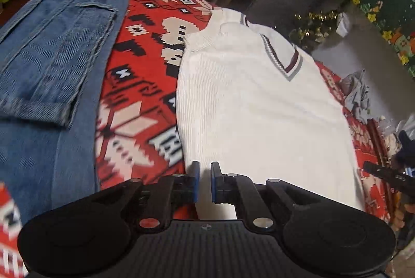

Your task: Fold clothes

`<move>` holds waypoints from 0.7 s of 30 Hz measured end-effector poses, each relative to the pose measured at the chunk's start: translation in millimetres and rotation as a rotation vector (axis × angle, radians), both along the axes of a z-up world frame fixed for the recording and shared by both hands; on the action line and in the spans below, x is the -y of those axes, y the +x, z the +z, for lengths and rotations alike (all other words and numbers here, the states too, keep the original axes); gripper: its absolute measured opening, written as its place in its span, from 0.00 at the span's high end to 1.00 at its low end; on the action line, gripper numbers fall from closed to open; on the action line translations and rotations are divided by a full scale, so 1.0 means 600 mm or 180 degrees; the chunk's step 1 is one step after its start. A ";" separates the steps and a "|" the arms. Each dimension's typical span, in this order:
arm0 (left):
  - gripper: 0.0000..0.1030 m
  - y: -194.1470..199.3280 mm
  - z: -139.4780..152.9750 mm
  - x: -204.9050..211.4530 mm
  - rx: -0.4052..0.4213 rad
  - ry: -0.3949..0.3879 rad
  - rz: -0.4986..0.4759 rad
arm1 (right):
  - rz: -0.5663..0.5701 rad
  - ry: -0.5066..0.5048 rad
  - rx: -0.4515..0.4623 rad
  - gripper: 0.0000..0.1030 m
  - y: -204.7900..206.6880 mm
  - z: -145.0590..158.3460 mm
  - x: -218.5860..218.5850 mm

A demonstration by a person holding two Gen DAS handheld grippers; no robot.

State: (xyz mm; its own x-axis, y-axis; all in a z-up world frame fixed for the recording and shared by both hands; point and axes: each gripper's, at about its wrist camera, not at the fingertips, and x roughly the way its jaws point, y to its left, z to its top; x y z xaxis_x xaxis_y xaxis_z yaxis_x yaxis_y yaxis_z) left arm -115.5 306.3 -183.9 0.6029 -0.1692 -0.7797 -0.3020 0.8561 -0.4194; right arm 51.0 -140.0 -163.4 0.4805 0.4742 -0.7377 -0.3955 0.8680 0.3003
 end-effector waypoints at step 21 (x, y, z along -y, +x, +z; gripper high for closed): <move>0.87 0.006 0.000 0.117 -0.0346 0.1198 -0.0525 | 0.0015 0.0058 -0.0076 0.69 -0.022 -0.014 0.014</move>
State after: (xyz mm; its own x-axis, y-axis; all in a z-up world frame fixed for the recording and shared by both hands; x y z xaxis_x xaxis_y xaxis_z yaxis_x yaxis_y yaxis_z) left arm -111.7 236.0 -184.0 0.5024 0.0520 -0.8631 -0.1735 0.9840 -0.0417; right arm 37.7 -148.1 -171.8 0.4605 0.4900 -0.7401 -0.3922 0.8603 0.3256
